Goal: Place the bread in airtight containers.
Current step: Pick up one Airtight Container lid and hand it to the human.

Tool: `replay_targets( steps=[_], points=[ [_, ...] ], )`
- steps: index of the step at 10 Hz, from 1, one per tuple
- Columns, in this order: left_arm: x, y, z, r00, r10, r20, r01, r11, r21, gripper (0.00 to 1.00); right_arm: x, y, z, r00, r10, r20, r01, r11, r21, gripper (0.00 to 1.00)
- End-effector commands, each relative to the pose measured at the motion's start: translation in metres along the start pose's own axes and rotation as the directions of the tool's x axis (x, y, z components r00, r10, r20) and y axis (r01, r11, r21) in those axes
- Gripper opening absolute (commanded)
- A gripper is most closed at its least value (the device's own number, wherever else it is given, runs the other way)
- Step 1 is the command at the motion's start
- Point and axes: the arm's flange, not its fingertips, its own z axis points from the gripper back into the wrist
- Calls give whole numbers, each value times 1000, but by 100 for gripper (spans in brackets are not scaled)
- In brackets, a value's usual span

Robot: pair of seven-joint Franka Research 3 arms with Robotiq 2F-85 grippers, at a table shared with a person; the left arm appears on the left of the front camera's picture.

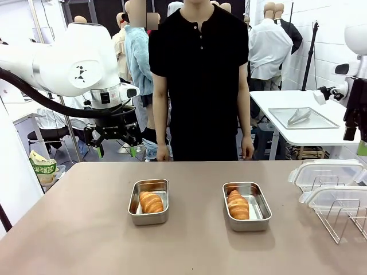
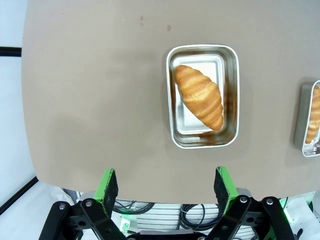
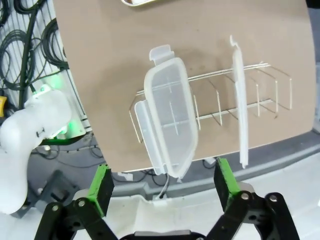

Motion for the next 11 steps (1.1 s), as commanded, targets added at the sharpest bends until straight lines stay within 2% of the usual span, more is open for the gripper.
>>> replay_targets(
  steps=[1,8,9,10,11],
  points=[
    [0,2,1,1000,1,1,-1,1000,-3,100,-5,5,-4,1000,9,15,-8,999,-37,100],
    [0,2,1,1000,1,1,-1,1000,-3,100,-4,3,0,1000,-9,4,9,1000,-24,100],
    [0,2,1,1000,1,1,-1,1000,-3,100,-12,-4,-10,996,70,53,-75,994,85,100],
    [0,2,1,1000,1,1,-1,1000,-3,100,-19,-3,-17,988,111,107,-124,984,125,100],
    [0,2,1,1000,1,1,-1,1000,-3,100,-23,3,-18,973,180,142,-195,975,102,100]
  ],
)
